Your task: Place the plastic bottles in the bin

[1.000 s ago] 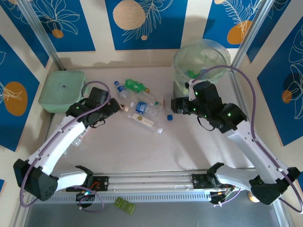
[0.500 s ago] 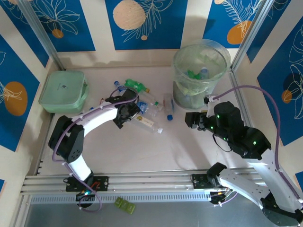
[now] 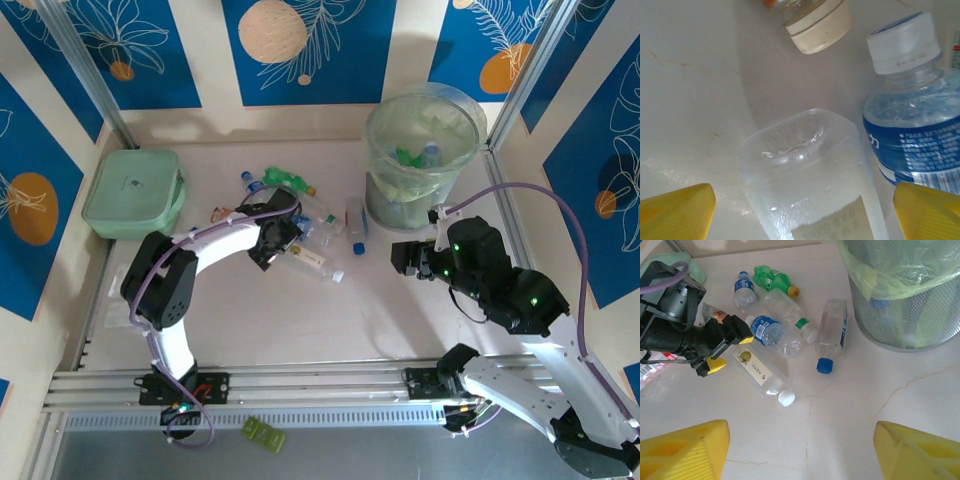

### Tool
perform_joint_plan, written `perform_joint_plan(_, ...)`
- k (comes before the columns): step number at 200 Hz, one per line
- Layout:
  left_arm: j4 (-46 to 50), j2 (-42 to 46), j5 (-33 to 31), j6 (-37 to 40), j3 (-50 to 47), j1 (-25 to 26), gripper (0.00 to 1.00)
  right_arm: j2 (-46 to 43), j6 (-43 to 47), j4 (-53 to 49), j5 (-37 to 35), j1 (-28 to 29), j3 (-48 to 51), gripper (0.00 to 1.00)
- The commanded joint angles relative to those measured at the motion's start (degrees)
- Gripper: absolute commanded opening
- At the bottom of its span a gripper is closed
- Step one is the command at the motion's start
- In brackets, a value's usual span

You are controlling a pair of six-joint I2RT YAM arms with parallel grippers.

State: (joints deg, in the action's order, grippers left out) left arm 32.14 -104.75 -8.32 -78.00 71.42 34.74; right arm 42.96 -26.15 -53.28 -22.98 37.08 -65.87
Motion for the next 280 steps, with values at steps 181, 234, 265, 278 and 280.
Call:
perform_joint_plan(181,-4.8,10.9,4.6,8.2,-4.2,0.8,0.39,-2.3,-2.6,0.9,3.8,0.7,0.1,0.76)
perform_joint_plan(234,-25.5,27.0,17.7,22.5,-13.0,0.8,0.39,-2.0,-1.9,7.2,13.9,0.7,-0.6,0.75)
perform_joint_plan(265,-46.7,32.9,31.1,26.5,-18.5,0.7,0.39,-0.1,-3.3,12.6,21.0,0.7,0.6,0.75)
perform_joint_plan(278,-58.0,33.4,36.7,24.2,-20.6,0.4,0.39,0.6,-4.7,16.2,24.5,0.7,1.5,0.75)
perform_joint_plan(280,-59.6,33.3,37.4,23.7,-20.9,0.4,0.39,0.8,-5.0,16.7,25.1,0.6,1.6,0.75)
